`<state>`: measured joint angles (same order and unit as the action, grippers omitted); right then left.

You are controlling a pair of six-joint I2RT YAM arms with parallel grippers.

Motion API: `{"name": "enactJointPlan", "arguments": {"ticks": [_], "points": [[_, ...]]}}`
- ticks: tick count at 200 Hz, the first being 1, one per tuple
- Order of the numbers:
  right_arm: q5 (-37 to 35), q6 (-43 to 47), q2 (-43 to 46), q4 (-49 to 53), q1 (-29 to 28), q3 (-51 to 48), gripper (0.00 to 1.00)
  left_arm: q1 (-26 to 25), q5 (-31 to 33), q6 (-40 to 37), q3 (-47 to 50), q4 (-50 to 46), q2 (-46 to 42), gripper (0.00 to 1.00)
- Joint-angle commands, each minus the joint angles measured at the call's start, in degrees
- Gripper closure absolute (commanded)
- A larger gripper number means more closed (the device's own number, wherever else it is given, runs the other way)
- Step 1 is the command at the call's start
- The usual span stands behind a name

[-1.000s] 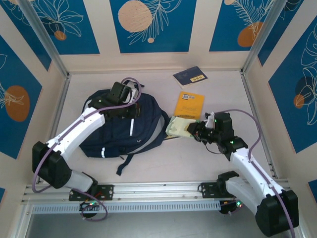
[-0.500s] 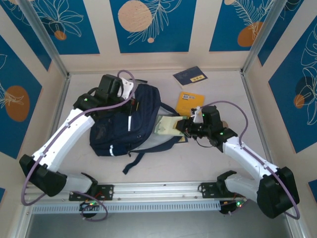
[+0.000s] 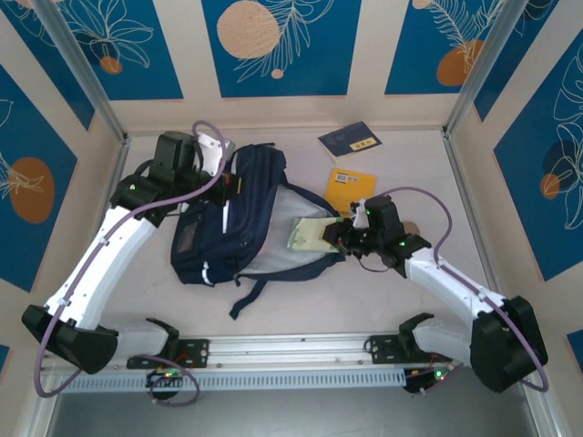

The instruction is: Pack the student bag

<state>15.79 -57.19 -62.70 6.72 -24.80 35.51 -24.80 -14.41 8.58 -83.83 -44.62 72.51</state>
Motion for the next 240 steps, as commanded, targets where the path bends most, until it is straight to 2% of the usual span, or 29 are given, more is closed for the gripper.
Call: {"name": "enactJointPlan", "arguments": {"ticks": [1, 23, 78, 123, 203, 240], "points": [[0.0, 1.6, 4.4, 1.5, -0.5, 2.3, 1.0, 1.0, -4.8, 0.0, -2.0, 12.2, -2.7, 1.0], [2.4, 1.0, 4.3, 1.5, -0.6, 5.2, 1.0, 1.2, -6.1, 0.4, -1.9, 12.7, -2.5, 1.0], [7.4, -3.8, -2.3, -7.0, -2.7, 9.2, 1.0, 1.5, -6.9, 0.9, -2.0, 12.8, -2.3, 1.0], [5.3, -6.1, -9.3, -10.4, -6.7, 13.1, 1.0, 1.7, -8.4, 1.4, -2.2, 13.4, -2.3, 1.0], [3.5, -12.1, -29.3, -21.7, -13.5, 20.5, 1.0, 1.9, -9.2, 2.6, -0.6, 14.4, -3.0, 1.0], [-0.2, -11.9, -36.0, -21.3, -17.2, 25.5, 1.0, 1.8, -10.0, 3.5, 0.2, 15.3, -3.2, 1.0]]}}
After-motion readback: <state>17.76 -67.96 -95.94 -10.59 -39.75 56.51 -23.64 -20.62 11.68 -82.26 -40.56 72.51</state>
